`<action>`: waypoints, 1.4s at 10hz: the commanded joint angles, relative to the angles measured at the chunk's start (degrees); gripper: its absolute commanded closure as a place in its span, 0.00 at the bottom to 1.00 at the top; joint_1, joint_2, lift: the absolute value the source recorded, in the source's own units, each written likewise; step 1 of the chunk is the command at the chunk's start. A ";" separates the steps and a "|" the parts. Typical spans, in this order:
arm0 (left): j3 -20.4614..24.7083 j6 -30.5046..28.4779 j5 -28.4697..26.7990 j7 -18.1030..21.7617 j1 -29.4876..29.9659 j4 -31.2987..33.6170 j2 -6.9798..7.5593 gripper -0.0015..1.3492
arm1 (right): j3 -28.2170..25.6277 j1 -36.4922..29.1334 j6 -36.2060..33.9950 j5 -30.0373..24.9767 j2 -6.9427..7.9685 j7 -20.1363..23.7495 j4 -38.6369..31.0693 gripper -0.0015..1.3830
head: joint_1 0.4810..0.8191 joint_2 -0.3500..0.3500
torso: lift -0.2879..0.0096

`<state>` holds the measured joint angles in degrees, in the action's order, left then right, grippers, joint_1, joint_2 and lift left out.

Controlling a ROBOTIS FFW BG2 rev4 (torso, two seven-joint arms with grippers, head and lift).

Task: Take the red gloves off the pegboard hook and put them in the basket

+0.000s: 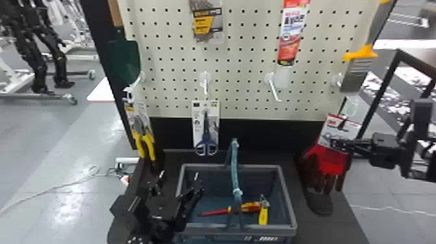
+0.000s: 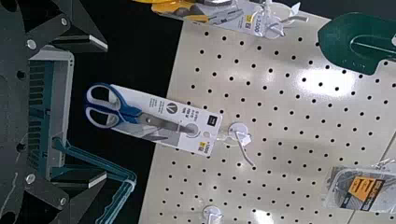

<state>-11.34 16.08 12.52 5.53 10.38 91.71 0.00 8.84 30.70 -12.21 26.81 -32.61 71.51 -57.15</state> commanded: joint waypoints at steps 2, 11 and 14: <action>0.00 0.01 -0.04 0.00 -0.01 -0.04 -0.15 0.24 | -2.51 -1.17 0.00 -0.18 0.26 -0.05 -2.62 0.87 | 0.20 0.50 | 0.63; 0.44 0.54 -0.04 0.00 0.17 0.31 -0.15 0.24 | -13.41 -17.87 -3.34 -4.57 10.19 -4.01 -24.77 0.87 | 0.20 0.50 | 0.63; 0.96 0.27 -0.04 0.00 -0.27 0.40 0.09 0.24 | -13.15 -19.54 -5.63 -7.47 12.74 -4.01 -31.54 0.87 | 0.20 0.50 | 0.63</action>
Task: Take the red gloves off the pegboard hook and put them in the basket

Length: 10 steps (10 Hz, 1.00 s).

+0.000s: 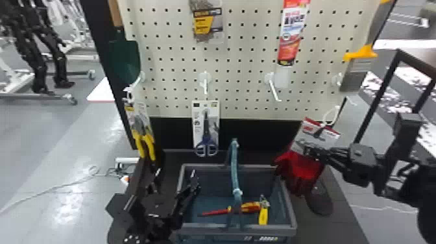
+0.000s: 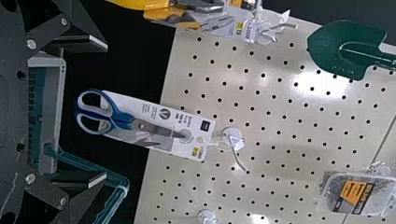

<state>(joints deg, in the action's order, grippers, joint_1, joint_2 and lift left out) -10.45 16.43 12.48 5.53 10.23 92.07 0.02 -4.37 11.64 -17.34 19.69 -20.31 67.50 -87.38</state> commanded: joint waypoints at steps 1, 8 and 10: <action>0.52 0.00 0.00 0.00 -0.04 0.13 0.07 0.24 | 0.77 -0.66 -1.03 -0.70 1.50 0.00 -2.97 0.87 | 0.20 0.50 | 0.63; 0.61 -0.52 0.09 -0.17 -0.39 0.48 1.30 0.24 | 5.78 -3.56 1.17 1.67 6.51 0.70 6.08 0.87 | 0.20 0.50 | 0.63; 0.69 -0.35 0.09 -0.17 -0.48 0.48 1.12 0.24 | 9.64 0.49 3.89 2.99 6.51 2.37 15.92 0.87 | 0.20 0.50 | 0.63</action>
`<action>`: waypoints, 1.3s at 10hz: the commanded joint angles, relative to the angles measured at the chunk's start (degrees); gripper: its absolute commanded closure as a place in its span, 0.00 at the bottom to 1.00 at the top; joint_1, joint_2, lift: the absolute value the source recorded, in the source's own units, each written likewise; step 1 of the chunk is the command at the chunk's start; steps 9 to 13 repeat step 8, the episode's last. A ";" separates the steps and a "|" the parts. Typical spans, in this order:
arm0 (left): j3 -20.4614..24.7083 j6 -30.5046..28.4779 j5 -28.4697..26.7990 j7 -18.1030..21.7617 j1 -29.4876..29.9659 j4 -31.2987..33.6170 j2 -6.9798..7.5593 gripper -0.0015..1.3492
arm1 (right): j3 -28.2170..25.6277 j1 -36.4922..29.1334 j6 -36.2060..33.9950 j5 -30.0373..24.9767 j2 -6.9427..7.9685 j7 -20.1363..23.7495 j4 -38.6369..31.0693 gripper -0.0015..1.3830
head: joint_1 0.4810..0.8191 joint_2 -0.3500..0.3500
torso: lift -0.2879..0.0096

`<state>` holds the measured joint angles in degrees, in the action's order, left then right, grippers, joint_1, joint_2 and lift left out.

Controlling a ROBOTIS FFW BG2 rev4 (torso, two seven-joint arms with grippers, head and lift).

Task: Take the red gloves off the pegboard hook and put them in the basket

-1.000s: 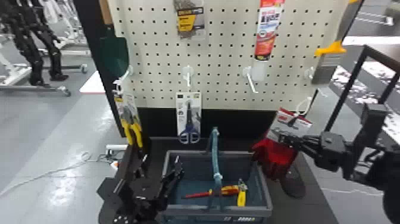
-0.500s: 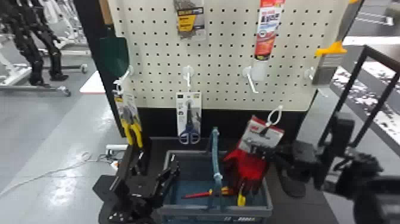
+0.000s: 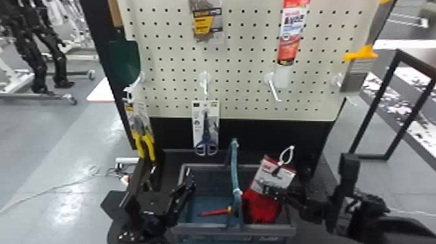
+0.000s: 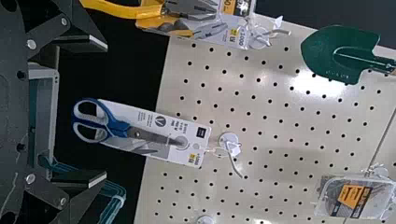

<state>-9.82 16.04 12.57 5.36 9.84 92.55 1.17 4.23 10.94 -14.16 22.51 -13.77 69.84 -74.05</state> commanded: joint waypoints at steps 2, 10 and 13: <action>0.06 -0.13 0.00 -0.08 -0.08 0.00 -0.03 0.24 | 3.42 4.97 2.11 0.52 0.32 1.00 8.66 0.87 | 0.20 0.50 | 0.63; 0.15 0.22 0.00 -0.08 -0.08 0.00 -0.12 0.24 | 3.51 5.41 1.24 0.08 0.06 0.29 9.45 0.19 | 0.20 0.50 | 0.63; 0.15 0.22 0.00 -0.08 -0.08 0.00 -0.12 0.24 | 3.51 5.41 1.24 0.08 0.06 0.29 9.45 0.19 | 0.20 0.50 | 0.63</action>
